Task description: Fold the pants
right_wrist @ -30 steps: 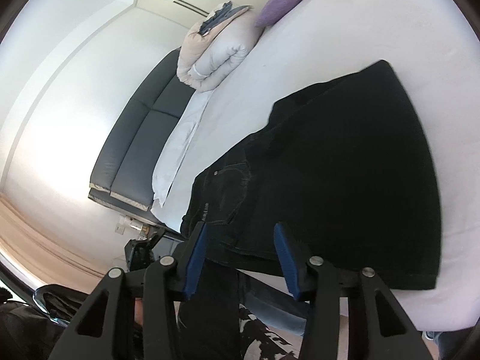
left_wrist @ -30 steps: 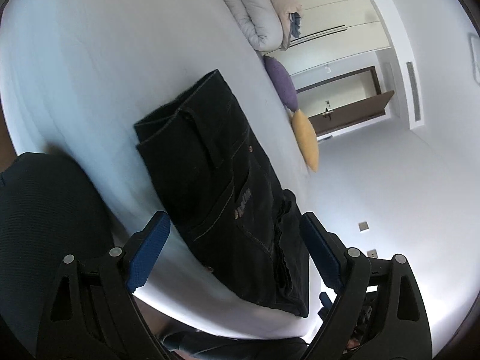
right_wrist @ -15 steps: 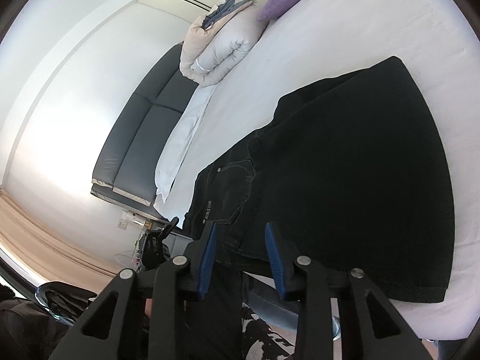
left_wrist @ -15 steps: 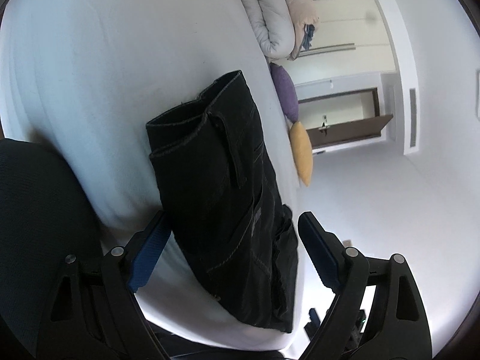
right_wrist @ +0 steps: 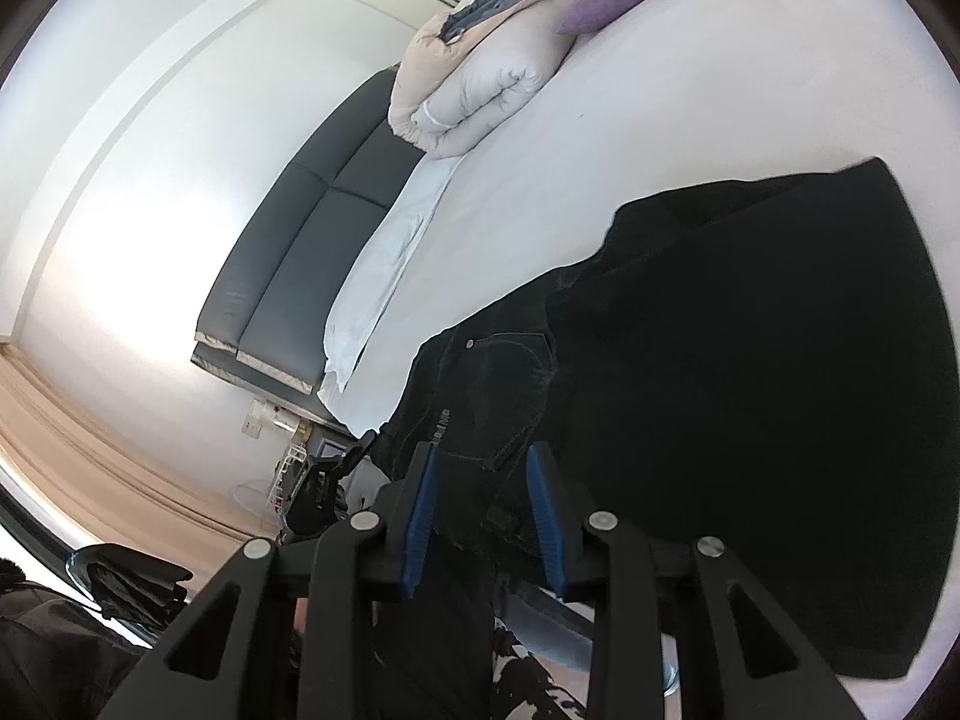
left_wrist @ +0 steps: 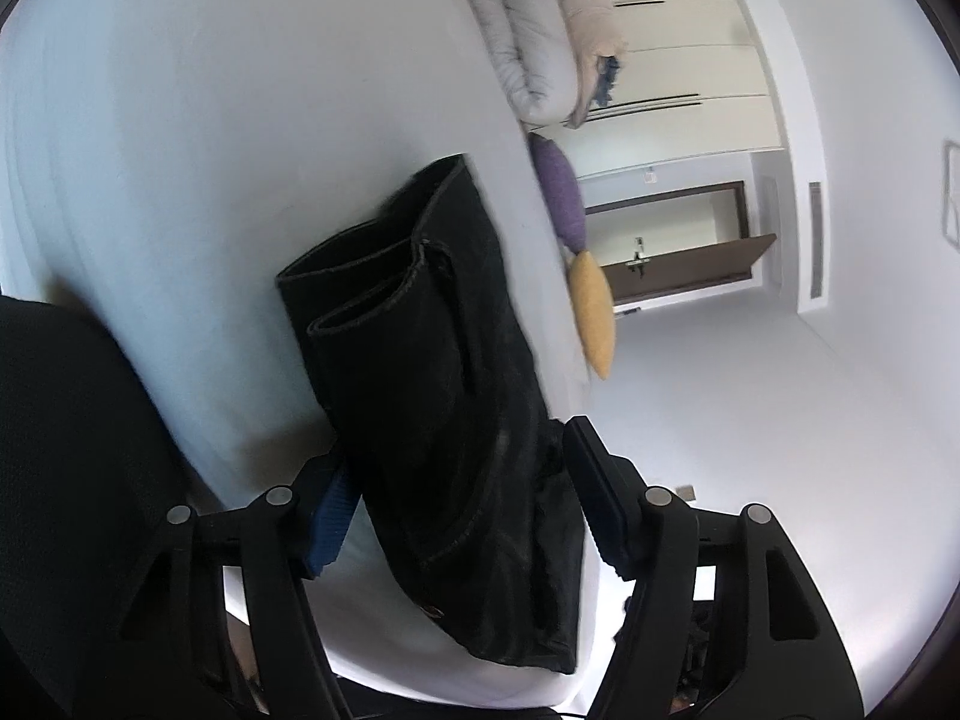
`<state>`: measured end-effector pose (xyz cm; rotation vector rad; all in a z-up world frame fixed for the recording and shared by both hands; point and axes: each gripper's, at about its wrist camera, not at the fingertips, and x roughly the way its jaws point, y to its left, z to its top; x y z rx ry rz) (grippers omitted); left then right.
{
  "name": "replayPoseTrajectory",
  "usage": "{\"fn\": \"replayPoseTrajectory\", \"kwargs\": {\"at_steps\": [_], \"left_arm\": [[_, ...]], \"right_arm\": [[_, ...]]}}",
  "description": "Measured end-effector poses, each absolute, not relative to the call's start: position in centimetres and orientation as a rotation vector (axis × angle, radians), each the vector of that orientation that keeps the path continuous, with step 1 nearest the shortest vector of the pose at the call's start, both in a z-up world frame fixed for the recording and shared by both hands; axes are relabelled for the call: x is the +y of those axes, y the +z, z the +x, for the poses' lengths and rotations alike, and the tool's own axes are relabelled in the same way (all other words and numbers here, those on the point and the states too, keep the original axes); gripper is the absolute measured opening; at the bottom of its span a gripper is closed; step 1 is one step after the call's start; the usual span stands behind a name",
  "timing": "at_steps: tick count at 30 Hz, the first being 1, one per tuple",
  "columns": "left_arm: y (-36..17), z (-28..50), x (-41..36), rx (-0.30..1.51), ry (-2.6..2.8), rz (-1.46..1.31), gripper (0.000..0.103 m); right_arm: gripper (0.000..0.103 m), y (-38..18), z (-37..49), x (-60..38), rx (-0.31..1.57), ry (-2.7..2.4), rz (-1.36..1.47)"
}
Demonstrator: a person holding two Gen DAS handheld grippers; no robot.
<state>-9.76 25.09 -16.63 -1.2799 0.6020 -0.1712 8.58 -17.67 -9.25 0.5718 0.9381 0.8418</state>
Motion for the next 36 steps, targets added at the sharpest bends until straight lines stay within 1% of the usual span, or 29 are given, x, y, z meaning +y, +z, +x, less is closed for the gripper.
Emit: {"fn": "replayPoseTrajectory", "kwargs": {"at_steps": [3, 7, 9, 11, 14, 17, 20, 25, 26, 27, 32, 36], "left_arm": [[-17.4, -9.6, 25.2, 0.590, -0.168, -1.346, 0.063], [-16.2, -8.4, 24.7, 0.610, -0.158, -1.295, 0.063], [-16.0, -7.9, 24.5, 0.617, -0.148, -1.271, 0.055], [-16.4, -7.7, 24.7, 0.626, -0.135, -1.283, 0.036], [-17.1, -7.8, 24.9, 0.626, -0.133, -1.303, 0.030], [-17.2, -7.8, 25.2, 0.628, -0.122, -1.281, 0.024], [-16.9, -7.6, 25.3, 0.636, -0.107, -1.231, 0.021], [-15.1, -7.3, 25.1, 0.641, -0.089, -1.119, 0.019], [-14.8, -7.3, 25.1, 0.639, -0.085, -1.102, 0.019], [-14.4, -7.2, 25.0, 0.640, -0.079, -1.077, 0.019], [-11.5, -6.5, 23.7, 0.621, -0.064, -0.911, 0.018], [-7.9, -5.2, 21.6, 0.592, -0.073, -0.754, 0.017]], "right_arm": [[0.033, -9.7, 9.8, -16.4, 0.960, 0.843, 0.562], [0.031, -10.4, 11.0, -14.3, 0.992, 0.866, 0.546], [0.030, -10.6, 11.5, -13.2, 1.009, 0.866, 0.528], [0.030, -10.8, 12.3, -12.3, 1.023, 0.863, 0.521], [0.030, -10.9, 13.5, -11.0, 1.046, 0.860, 0.512], [0.029, -11.2, 15.3, -8.5, 1.101, 0.844, 0.437], [0.019, -12.4, 17.1, -6.5, 1.170, 0.821, 0.393], [0.014, -14.8, 19.2, -4.9, 1.257, 0.761, 0.356], [0.003, -15.4, 19.6, -4.8, 1.278, 0.743, 0.348], [0.000, -16.1, 19.7, -4.8, 1.295, 0.721, 0.341], [0.000, -16.9, 19.8, -5.1, 1.286, 0.718, 0.335], [0.000, -17.7, 19.3, -5.6, 1.246, 0.722, 0.361]]}}
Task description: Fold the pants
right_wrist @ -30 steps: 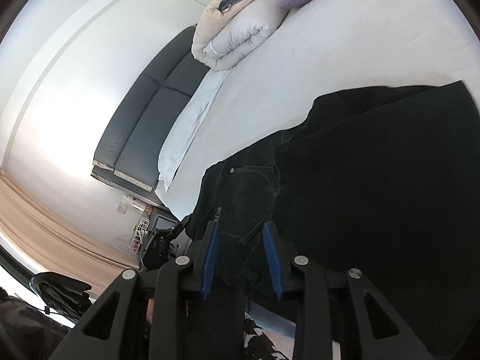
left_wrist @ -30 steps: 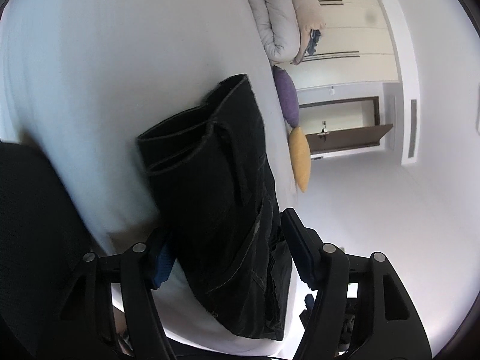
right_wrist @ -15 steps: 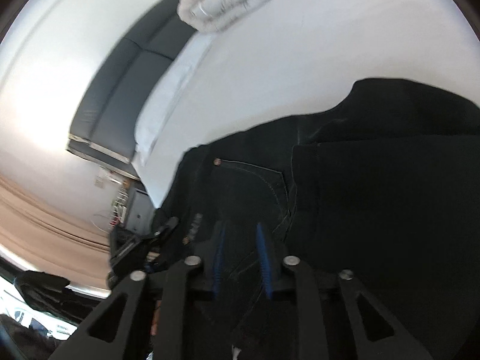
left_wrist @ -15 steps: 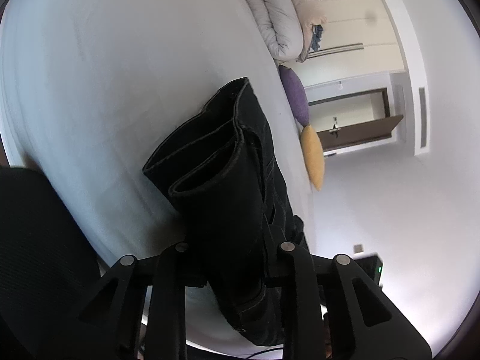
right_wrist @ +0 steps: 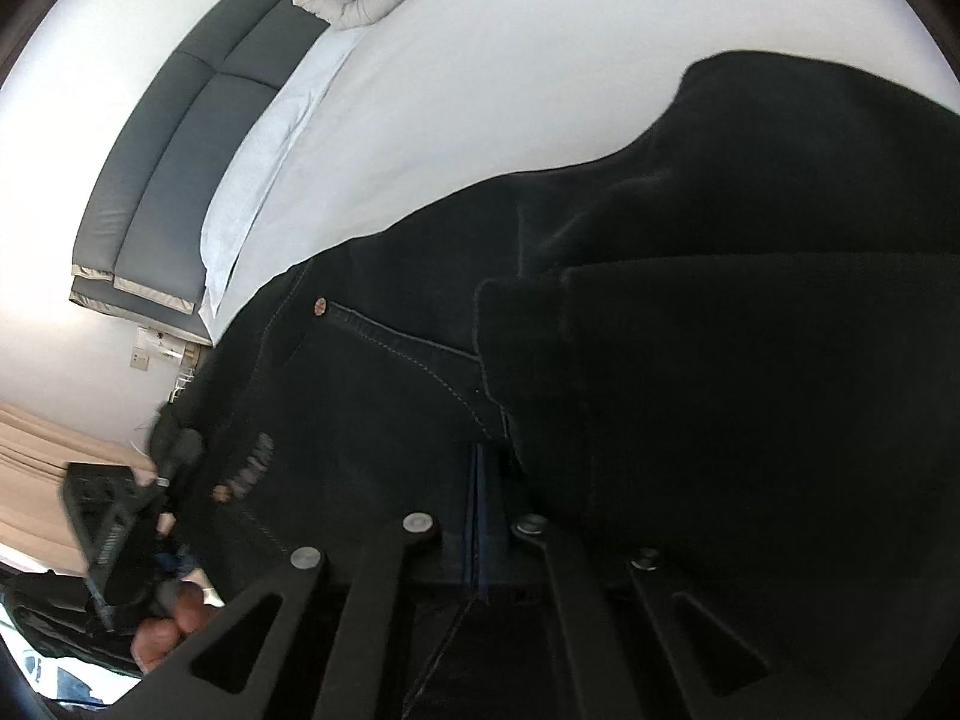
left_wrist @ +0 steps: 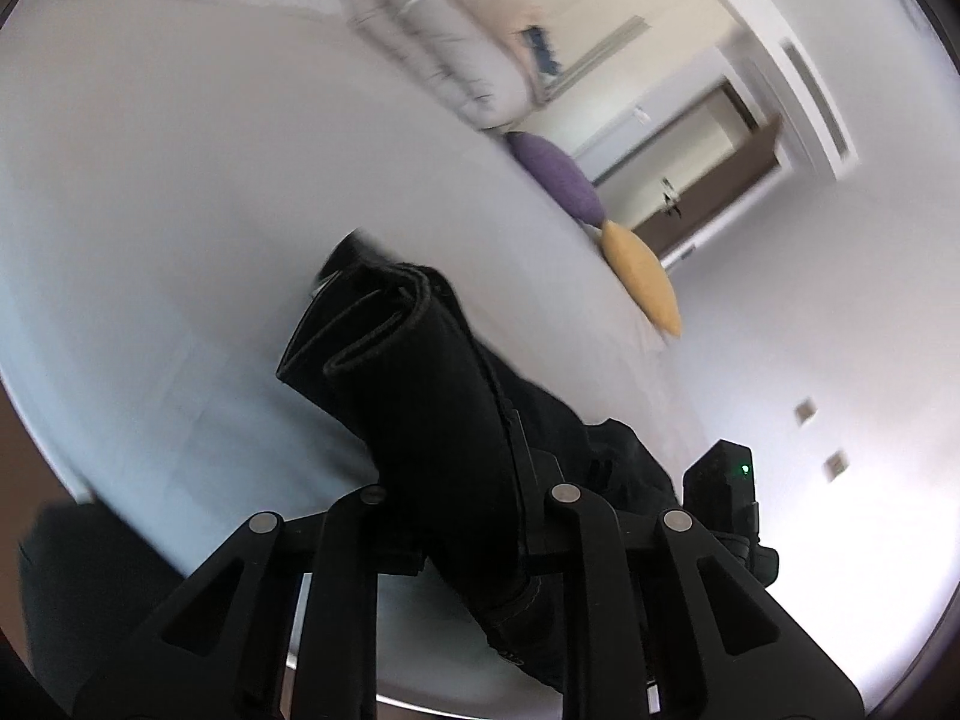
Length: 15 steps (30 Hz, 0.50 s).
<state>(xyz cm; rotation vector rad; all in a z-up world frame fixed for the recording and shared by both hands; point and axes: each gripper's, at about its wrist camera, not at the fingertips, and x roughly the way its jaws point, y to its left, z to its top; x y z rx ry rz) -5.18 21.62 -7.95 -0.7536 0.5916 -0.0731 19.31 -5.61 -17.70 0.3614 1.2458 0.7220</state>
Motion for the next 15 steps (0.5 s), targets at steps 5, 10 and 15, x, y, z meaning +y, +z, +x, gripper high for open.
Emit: {"fn": "replayPoseTrajectory", "kwargs": {"at_steps": [5, 10, 15], "left_arm": [[-2.7, -3.3, 16.7, 0.543, -0.095, -0.470, 0.016], [0.2, -2.3, 9.4, 0.521, -0.171, -0.189, 0.014], [-0.9, -2.0, -0.2, 0.542, -0.275, 0.105, 0.011]], "right_arm": [[0.000, -17.7, 19.0, -7.3, 1.215, 0.771, 0.456], [0.052, -15.8, 18.3, -13.3, 1.110, 0.828, 0.709], [0.066, -14.8, 18.2, -19.8, 1.050, 0.843, 0.821]]}}
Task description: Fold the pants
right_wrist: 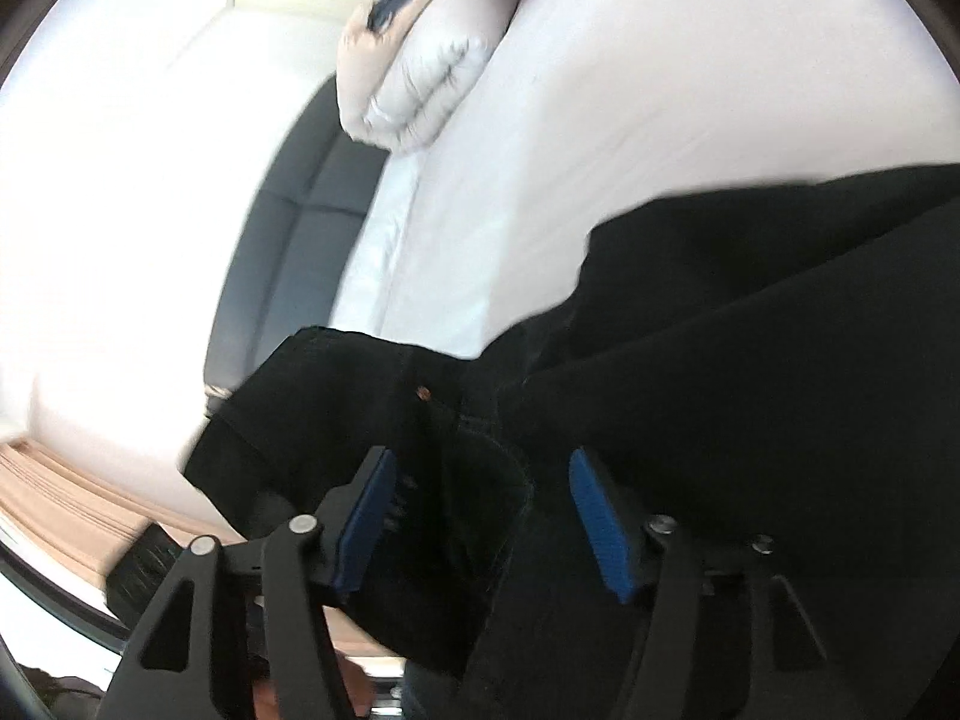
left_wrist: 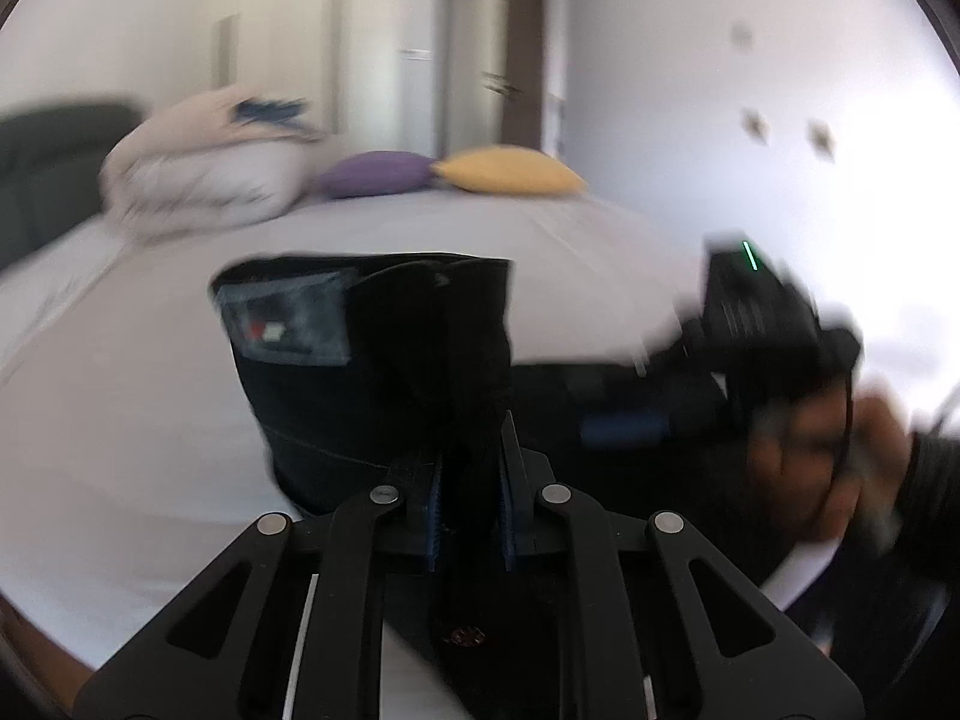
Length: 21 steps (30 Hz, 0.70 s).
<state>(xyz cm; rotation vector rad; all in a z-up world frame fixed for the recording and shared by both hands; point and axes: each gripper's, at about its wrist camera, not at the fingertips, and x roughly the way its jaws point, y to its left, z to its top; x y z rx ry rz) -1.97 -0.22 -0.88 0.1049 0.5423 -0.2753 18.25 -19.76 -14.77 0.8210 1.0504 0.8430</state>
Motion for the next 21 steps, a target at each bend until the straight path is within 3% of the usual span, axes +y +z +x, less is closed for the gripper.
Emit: {"fn": "replayPoseTrajectory", "kwargs": {"at_steps": [2, 5, 6, 16, 17, 21], "left_arm": [[-2.4, -2.1, -3.7, 0.559, -0.322, 0.218, 0.009], [-4.8, -2.6, -7.1, 0.595, -0.375, 0.338, 0.008], [-5.4, -2.9, -8.0, 0.600, -0.384, 0.372, 0.008], [-7.9, -4.2, -11.7, 0.588, -0.417, 0.520, 0.007], [-8.1, -4.6, -12.0, 0.589, -0.424, 0.528, 0.007], [-8.7, -4.8, -12.6, 0.582, -0.455, 0.573, 0.007]], "right_arm": [[0.071, -14.7, 18.1, -21.6, 1.032, 0.843, 0.852], [0.092, -14.8, 17.3, -23.7, 1.005, 0.854, 0.896], [0.095, -14.8, 17.0, -24.2, 0.996, 0.861, 0.903], [0.097, -13.9, 18.4, -21.3, 1.072, 0.847, 0.786], [0.092, -13.8, 18.6, -20.8, 1.077, 0.840, 0.771], [0.052, -14.3, 19.2, -20.3, 1.147, 0.783, 0.696]]}}
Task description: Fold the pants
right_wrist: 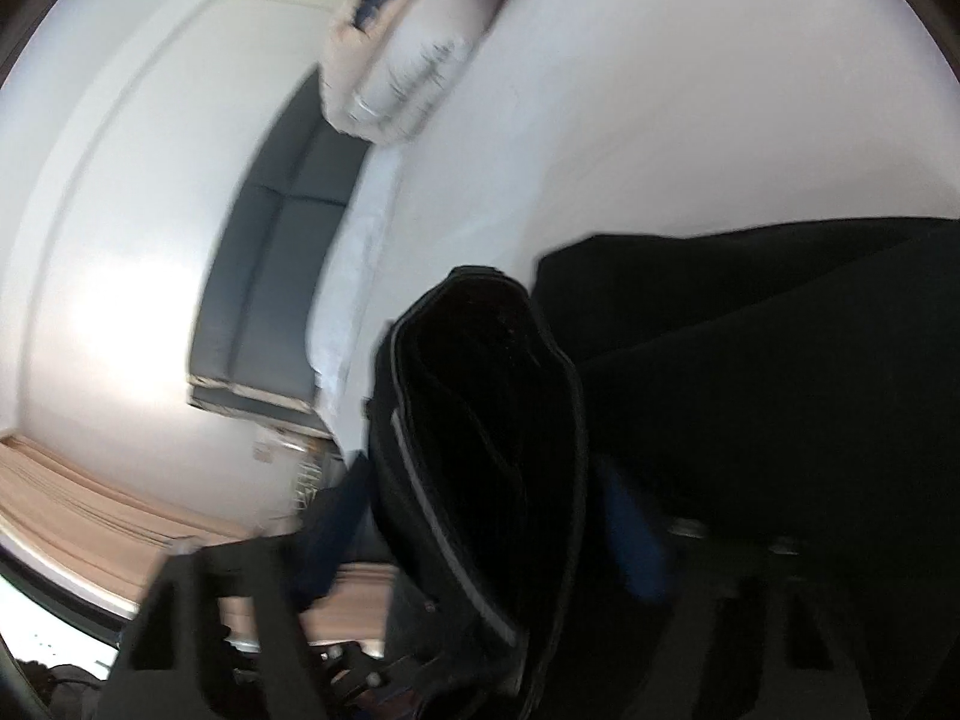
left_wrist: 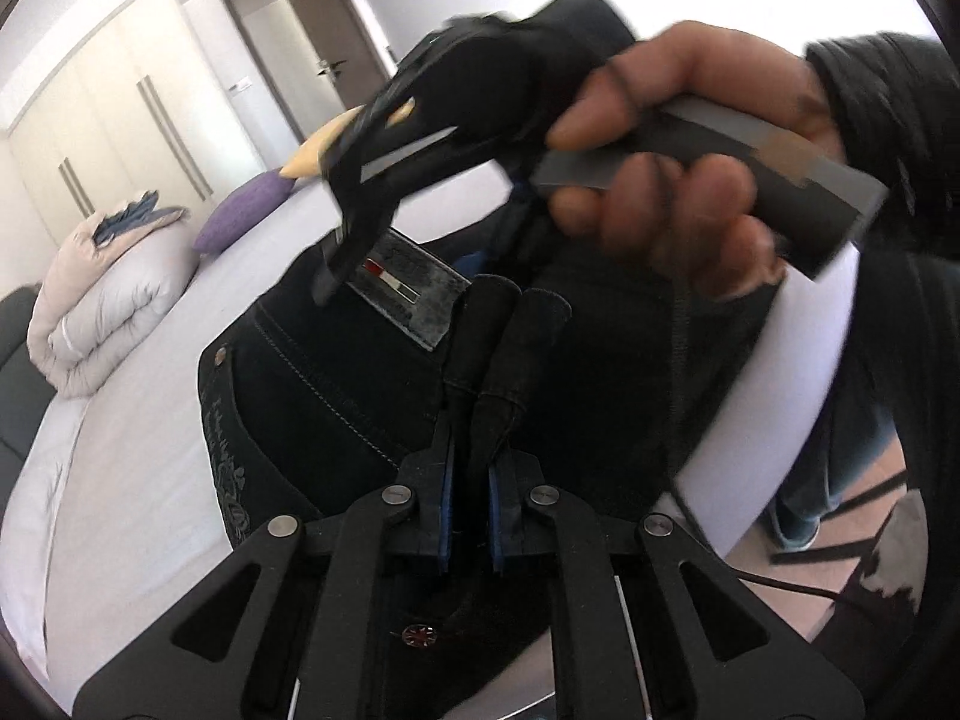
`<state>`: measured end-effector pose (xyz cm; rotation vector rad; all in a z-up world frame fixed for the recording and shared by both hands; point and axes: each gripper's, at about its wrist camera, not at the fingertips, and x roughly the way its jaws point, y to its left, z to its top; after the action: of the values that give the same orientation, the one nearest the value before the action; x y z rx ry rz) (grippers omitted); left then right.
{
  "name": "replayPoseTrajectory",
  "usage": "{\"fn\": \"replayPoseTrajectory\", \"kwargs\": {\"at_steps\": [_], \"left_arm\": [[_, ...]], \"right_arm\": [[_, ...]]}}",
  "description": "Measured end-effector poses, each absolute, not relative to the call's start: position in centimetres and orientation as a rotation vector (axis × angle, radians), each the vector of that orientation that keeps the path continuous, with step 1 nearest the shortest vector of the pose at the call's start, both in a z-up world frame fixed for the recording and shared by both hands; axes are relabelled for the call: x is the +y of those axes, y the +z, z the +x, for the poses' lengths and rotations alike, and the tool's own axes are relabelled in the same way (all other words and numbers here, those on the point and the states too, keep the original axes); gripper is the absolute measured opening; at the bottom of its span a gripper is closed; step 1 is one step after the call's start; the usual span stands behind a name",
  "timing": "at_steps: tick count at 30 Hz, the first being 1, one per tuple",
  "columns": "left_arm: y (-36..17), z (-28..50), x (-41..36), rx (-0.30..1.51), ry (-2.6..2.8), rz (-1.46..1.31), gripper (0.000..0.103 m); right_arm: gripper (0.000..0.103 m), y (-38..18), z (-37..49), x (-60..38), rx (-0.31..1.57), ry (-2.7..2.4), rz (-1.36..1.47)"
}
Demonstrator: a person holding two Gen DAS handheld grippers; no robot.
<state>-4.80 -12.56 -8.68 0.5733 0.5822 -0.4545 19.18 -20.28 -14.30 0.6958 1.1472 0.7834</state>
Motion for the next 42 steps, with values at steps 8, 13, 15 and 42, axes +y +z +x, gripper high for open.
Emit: {"fn": "replayPoseTrajectory", "kwargs": {"at_steps": [8, 13, 15, 42], "left_arm": [[-9.2, -7.1, -14.4, 0.598, -0.524, 0.582, 0.007], [-8.3, -7.0, -16.2, 0.590, -0.576, 0.585, 0.007], [-7.9, -6.9, -17.0, 0.586, -0.601, 0.583, 0.007], [-9.1, -7.0, -22.3, 0.623, -0.700, 0.628, 0.013]], "right_arm": [[0.019, -15.4, 18.4, -23.0, 1.153, 0.673, 0.653], [0.016, -14.4, 17.5, -24.5, 1.112, 0.634, 0.578], [0.015, -14.0, 17.3, -25.3, 1.095, 0.621, 0.561], [0.028, -15.8, 15.4, -33.3, 1.007, 0.582, 0.694]]}}
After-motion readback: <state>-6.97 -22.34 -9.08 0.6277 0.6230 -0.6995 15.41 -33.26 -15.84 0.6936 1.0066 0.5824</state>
